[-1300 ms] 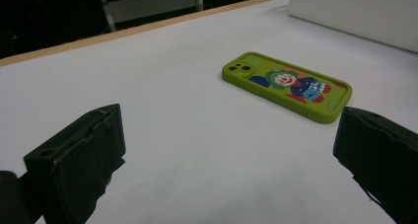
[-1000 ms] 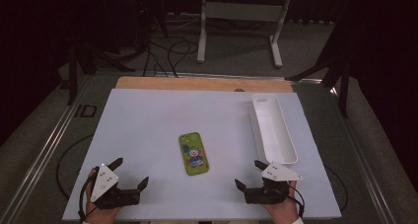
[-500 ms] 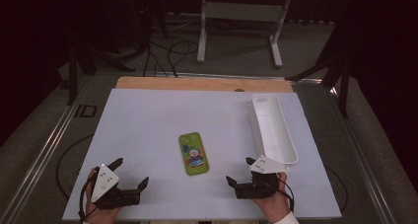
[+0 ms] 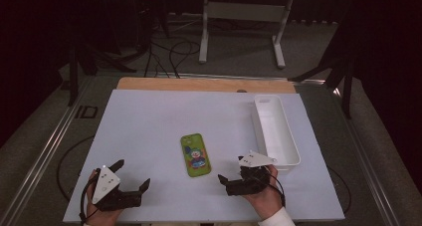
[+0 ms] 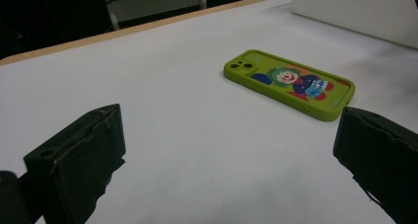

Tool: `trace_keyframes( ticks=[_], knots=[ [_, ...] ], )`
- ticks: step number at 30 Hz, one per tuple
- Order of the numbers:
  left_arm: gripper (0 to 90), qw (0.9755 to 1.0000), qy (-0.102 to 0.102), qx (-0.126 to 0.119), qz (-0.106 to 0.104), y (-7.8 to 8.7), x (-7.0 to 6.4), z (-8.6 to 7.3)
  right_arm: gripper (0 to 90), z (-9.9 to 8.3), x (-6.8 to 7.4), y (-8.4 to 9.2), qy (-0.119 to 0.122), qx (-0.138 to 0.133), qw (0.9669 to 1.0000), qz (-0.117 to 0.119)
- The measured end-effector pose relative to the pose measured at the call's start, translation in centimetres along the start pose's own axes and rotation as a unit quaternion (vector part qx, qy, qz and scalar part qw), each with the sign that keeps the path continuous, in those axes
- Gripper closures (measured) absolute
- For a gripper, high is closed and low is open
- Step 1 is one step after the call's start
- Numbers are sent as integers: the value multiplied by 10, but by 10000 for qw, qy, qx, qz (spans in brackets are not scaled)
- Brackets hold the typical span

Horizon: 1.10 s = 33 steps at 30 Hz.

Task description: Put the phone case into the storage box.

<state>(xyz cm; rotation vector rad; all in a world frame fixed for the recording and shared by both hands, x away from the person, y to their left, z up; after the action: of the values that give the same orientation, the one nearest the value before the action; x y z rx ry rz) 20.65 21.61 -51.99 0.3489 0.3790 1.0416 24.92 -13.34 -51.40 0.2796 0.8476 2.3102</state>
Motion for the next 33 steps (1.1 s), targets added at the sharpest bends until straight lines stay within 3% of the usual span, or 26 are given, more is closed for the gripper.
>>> trace_keyframes(
  ticks=[13, 23, 33],
  knots=[
    [2, 10000, -20, 14, 3, 0, -1, -1, 85, 17, 5, -19, -20, 268, 9996, 22],
    [2, 10000, -11, 9, 3, 0, 0, -1, 85, 22, 6, -25, -27, 301, 9995, 81],
    [2, 10000, -30, 31, -10, 0, 0, -1, 85, 35, 10, -44, -63, 506, 9985, 206]
  ],
)
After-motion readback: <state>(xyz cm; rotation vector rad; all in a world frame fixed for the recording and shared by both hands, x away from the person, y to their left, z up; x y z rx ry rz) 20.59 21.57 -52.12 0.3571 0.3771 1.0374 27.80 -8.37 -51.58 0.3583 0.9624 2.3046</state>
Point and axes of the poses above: each handheld gripper's, and its own axes: y roughly backward along the jaws, z roughly out of its top, x roughly to its left, the point moved 4 cm from there along -y, roughly forward along the jaws, and after that the axes turned 10 degrees about y, right-handed, at the moved point
